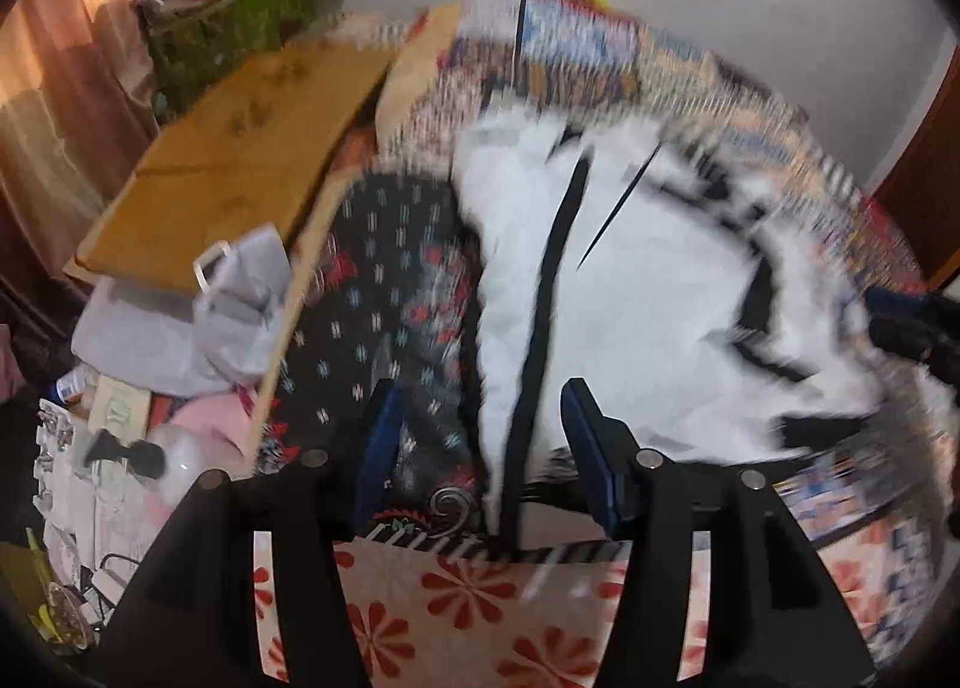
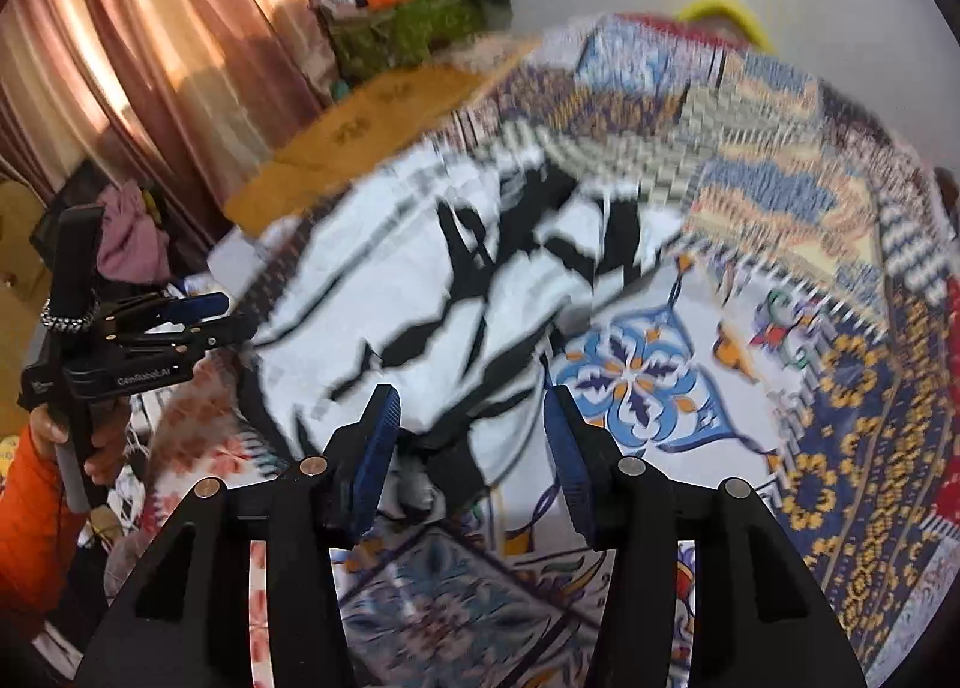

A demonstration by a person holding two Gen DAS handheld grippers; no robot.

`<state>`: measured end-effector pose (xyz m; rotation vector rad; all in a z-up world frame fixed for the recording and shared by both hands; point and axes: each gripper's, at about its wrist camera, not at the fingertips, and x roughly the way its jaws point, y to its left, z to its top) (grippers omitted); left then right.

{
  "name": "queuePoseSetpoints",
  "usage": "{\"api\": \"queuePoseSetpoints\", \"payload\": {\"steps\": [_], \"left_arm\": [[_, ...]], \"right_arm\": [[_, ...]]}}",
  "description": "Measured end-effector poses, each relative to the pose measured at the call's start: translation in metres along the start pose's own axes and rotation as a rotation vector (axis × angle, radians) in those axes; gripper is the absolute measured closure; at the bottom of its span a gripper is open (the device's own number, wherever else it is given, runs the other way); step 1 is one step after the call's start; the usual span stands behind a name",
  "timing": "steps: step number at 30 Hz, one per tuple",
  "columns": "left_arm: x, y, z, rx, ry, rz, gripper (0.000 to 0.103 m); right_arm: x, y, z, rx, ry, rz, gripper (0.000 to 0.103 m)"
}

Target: Fold small clothes

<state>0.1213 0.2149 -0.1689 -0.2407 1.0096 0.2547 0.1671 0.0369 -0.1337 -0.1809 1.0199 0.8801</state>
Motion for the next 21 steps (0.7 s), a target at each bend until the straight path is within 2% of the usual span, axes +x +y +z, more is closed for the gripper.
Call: {"api": "queuePoseSetpoints", "payload": {"steps": [6,12,16,18,21], "left_arm": [[-0.101,-0.033,0.020,0.028,-0.248,-0.013,0.048],[-0.199,-0.069,0.018,0.078,-0.508,-0.026,0.048],[-0.240,-0.086,0.003,0.102,-0.626,-0.017,0.048],[-0.256,-0.093,-0.007,0.106,-0.685,-0.002,0.048],[-0.271,-0.097,-0.019,0.093,-0.727,-0.005,0.048]], "right_arm": [[-0.065,0.028,0.010,-0.039,-0.202,0.011,0.057],[-0.143,0.061,0.014,-0.086,-0.444,0.006,0.057],[-0.183,0.084,0.005,-0.120,-0.571,-0.012,0.057],[-0.194,0.092,-0.003,-0.131,-0.610,-0.015,0.057],[-0.205,0.105,-0.016,-0.146,-0.650,-0.036,0.057]]}}
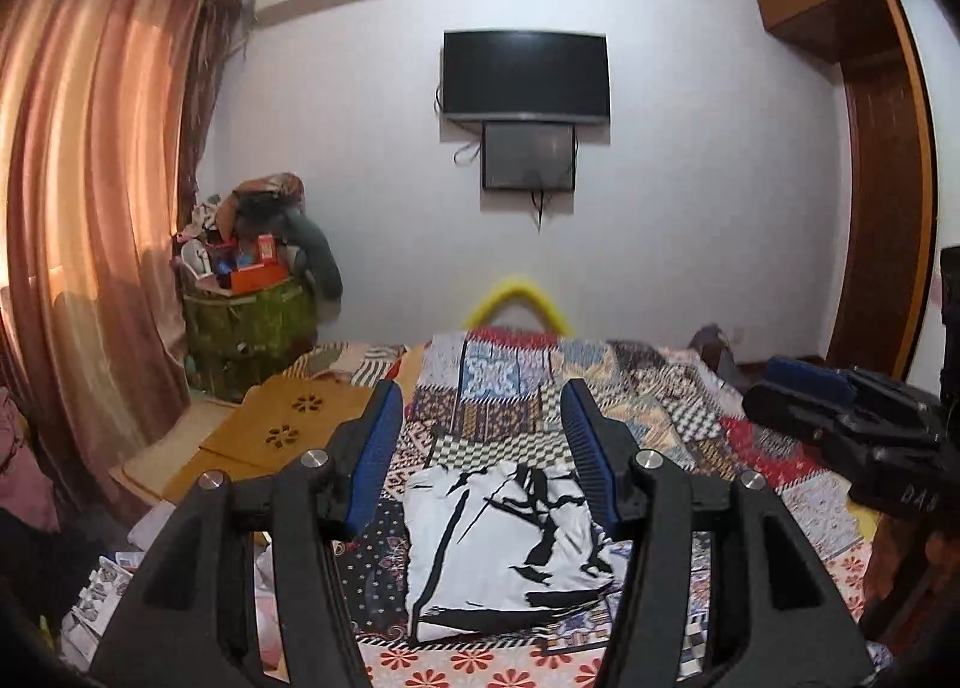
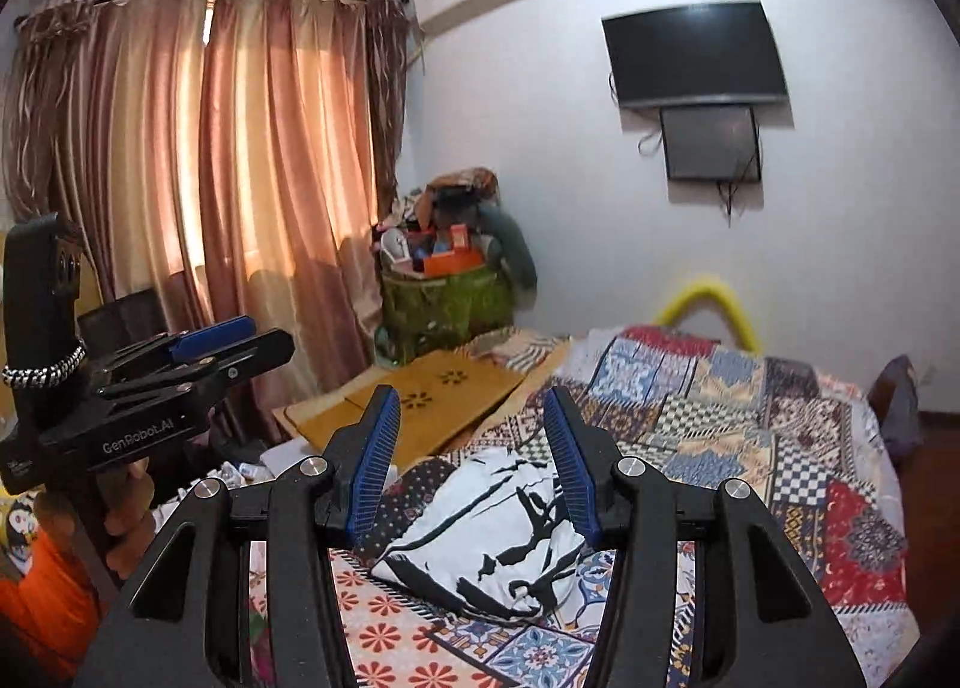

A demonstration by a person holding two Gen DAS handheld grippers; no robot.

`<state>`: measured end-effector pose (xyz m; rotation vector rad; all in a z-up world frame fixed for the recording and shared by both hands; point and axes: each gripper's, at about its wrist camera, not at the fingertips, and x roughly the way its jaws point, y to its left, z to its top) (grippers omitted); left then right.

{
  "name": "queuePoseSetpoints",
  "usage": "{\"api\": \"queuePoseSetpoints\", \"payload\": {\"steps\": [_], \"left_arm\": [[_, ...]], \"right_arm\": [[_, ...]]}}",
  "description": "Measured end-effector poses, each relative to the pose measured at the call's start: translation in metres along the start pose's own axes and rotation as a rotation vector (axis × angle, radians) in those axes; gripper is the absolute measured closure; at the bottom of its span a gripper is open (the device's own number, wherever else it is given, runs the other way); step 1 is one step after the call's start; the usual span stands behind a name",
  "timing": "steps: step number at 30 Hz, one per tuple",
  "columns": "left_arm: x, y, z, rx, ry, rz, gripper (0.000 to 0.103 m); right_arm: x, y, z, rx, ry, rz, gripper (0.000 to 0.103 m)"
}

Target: Fold small clothes

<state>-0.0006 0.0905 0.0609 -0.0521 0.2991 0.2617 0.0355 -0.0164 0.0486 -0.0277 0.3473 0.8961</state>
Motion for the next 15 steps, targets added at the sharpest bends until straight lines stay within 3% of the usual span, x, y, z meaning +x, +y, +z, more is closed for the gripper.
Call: {"api": "queuePoseSetpoints", "payload": {"steps": [4,8,15], "left_arm": [[-0.014,0.000,-0.007,-0.019,-0.012,-0.005,0.034],[-0.021,0.001,-0.018,-0.030,-0.005,-0.006,0.016],[-0.019,0.003,-0.030,-0.026,0.016,0.012,0.002]], "right_arm": [[-0.009,0.013,-0.007,-0.021,-0.011,-0.034,0.054],[-0.011,0.019,-0.016,-0.011,-0.003,-0.072,0.029],[-0.003,0.018,-0.025,-0.003,0.035,-0.146,0.007]]}}
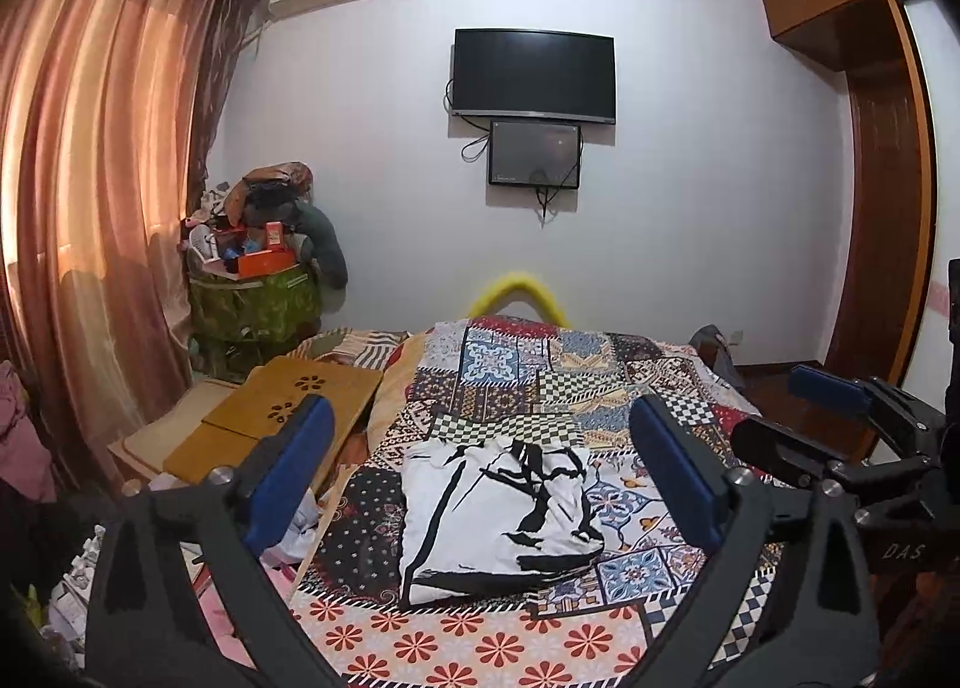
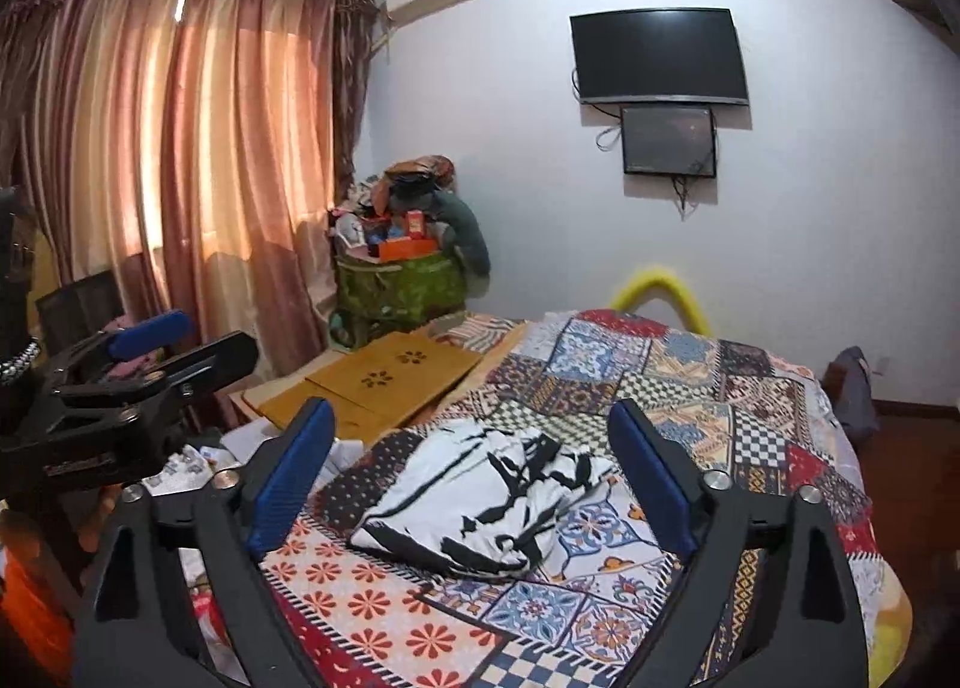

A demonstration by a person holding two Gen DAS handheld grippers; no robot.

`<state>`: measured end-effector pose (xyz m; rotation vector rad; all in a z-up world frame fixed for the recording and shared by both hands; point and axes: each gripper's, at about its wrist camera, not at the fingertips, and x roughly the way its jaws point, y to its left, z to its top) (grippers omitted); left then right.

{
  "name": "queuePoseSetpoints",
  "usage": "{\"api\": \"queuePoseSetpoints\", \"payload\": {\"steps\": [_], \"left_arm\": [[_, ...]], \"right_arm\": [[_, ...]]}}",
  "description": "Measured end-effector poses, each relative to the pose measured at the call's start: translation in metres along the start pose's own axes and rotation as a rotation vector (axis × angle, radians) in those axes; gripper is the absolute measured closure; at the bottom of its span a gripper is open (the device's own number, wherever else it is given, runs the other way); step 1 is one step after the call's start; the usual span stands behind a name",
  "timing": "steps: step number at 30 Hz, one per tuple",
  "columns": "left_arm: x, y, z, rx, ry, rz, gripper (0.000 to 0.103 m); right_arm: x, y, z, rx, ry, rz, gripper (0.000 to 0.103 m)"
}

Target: Fold small clothes

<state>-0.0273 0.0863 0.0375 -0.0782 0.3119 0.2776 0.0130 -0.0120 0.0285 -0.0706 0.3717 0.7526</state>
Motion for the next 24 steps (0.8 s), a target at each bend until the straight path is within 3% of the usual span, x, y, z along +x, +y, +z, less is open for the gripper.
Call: {"api": "queuePoseSetpoints", "payload": {"steps": [2,24], "left_arm": [[-0.001,0.002,-0.003,0.000,0.000,0.004,0.001],[0.010,0.002,-0.012,-0.014,0.032,-0.023,0.000]], "right_arm": [[0.001,0.000,-0.001,0.006,0.002,-0.011,0.002],[0.004,0.006,-0.007,-0.002,0.038,-0.036,0.001]]}}
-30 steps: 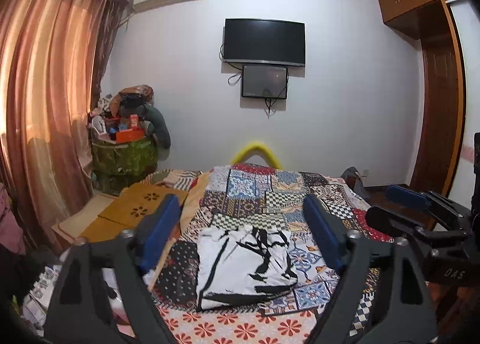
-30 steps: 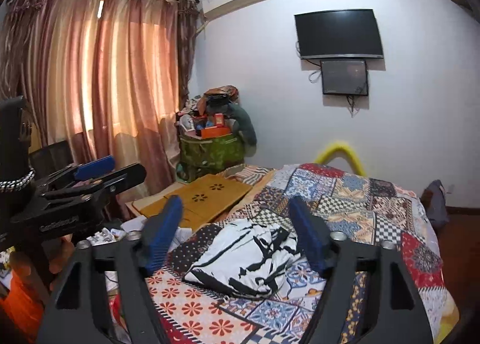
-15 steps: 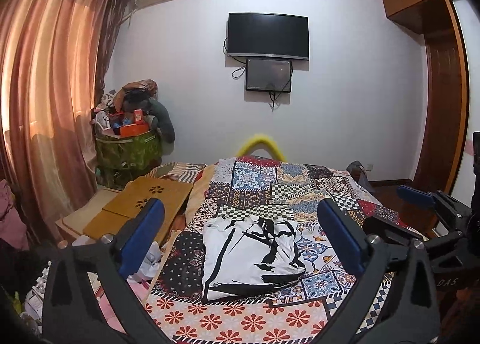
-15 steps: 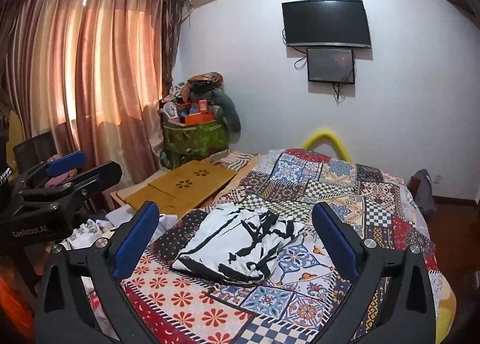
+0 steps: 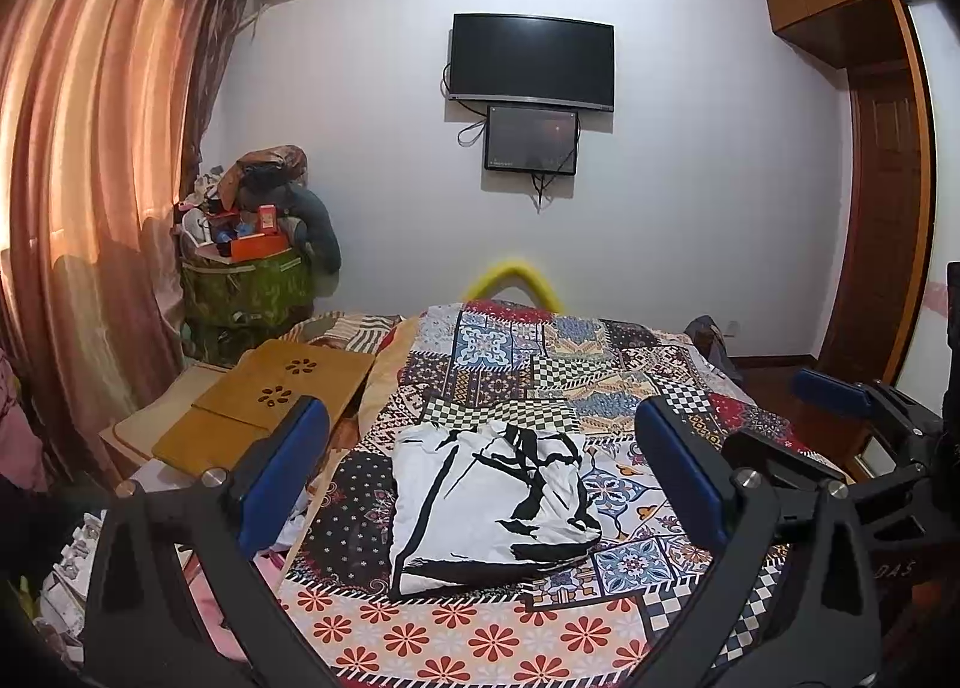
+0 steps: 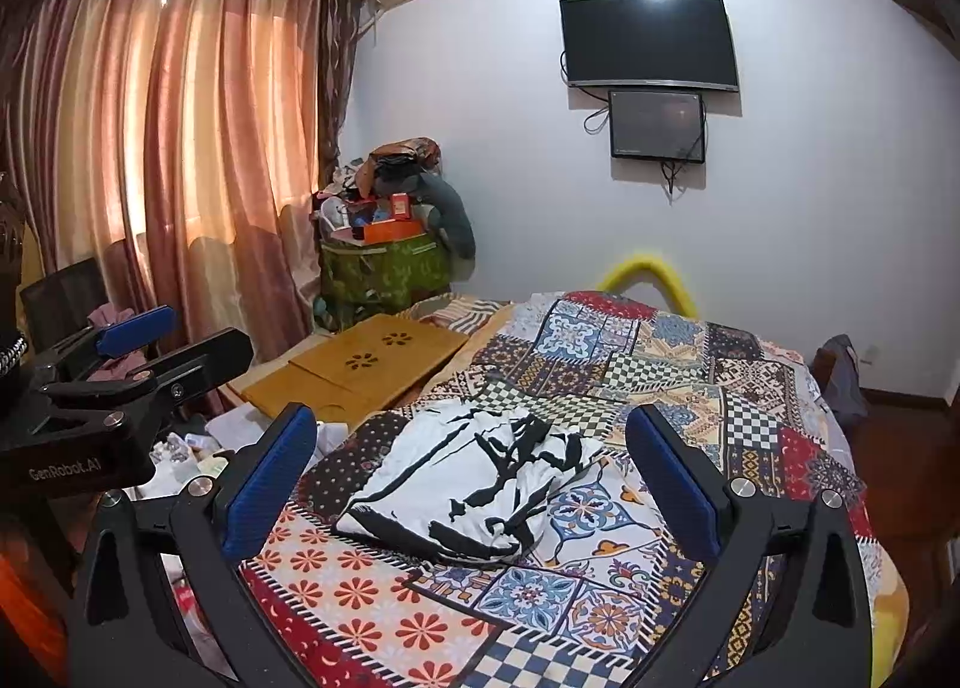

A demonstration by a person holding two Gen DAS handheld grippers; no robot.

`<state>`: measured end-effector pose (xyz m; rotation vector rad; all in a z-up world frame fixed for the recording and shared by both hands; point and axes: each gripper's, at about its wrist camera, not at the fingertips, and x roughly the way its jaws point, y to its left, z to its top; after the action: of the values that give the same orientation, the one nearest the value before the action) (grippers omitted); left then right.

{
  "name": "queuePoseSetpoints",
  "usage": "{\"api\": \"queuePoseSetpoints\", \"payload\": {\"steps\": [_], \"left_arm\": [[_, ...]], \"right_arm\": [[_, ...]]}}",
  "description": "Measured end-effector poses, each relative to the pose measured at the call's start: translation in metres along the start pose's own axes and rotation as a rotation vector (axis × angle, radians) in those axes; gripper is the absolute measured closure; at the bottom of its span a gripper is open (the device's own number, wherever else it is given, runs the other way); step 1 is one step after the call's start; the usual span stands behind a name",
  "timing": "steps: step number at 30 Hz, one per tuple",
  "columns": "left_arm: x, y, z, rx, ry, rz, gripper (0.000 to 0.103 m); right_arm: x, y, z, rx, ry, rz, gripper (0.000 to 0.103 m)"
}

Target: Fold small clothes

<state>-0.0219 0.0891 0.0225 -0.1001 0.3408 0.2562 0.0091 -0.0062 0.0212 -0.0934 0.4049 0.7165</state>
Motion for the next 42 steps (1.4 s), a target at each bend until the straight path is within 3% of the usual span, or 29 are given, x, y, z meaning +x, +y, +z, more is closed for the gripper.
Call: {"api": "queuePoseSetpoints", "payload": {"steps": [42], "left_arm": [[0.003,0.010,-0.002,0.005,0.015,-0.047,0.000]], "right_arm": [[-0.003,0.002,0.002,0.020,0.002,-0.028,0.001]]}}
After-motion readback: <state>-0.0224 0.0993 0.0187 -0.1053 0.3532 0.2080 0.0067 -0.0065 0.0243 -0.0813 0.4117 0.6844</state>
